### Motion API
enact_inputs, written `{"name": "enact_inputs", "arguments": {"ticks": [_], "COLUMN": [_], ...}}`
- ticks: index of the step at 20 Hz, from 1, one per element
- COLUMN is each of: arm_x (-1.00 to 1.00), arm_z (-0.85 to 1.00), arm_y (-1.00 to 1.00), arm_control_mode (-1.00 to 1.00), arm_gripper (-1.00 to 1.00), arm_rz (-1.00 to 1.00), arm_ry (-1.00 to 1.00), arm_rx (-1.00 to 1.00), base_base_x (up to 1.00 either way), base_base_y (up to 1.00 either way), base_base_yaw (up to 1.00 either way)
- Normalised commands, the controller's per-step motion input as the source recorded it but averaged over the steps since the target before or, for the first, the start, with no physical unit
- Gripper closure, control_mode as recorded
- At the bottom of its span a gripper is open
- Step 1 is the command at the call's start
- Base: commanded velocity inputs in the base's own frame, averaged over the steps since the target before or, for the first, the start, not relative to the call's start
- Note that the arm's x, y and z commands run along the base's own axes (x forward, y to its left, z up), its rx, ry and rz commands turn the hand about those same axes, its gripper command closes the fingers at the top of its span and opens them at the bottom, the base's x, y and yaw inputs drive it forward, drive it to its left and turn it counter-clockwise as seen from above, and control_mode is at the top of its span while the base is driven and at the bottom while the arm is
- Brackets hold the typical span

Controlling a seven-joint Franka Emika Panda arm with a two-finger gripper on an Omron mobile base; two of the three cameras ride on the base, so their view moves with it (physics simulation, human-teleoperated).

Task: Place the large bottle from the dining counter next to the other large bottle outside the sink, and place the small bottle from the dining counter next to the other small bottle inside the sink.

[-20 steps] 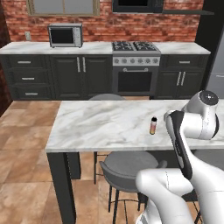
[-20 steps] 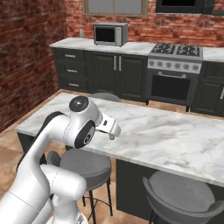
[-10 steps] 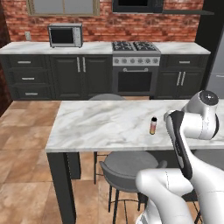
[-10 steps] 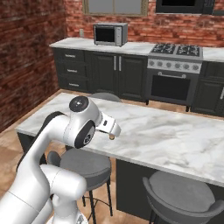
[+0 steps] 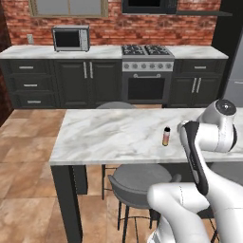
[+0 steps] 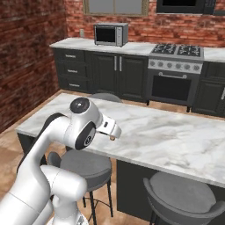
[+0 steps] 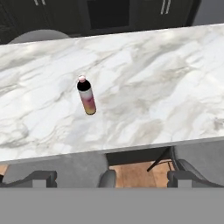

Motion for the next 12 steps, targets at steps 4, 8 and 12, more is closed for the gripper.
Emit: {"name": "enact_inputs", "arguments": {"ticks": [4, 8, 12], "arm_x": [0.00, 0.00, 0.01], "arm_z": [-0.06, 0.00, 0.00], "arm_y": [0.12, 0.32, 0.40], "arm_control_mode": [-1.00, -1.00, -1.00], "arm_gripper": [-1.00, -1.00, -1.00], "arm_rz": [0.00, 0.00, 0.00], "arm_ry": [0.00, 0.00, 0.00], "arm_rx": [0.01, 0.01, 0.00], "base_base_x": [0.00, 0.00, 0.00], "base_base_y": [0.00, 0.00, 0.00], "base_base_yaw": [0.00, 0.00, 0.00]}}
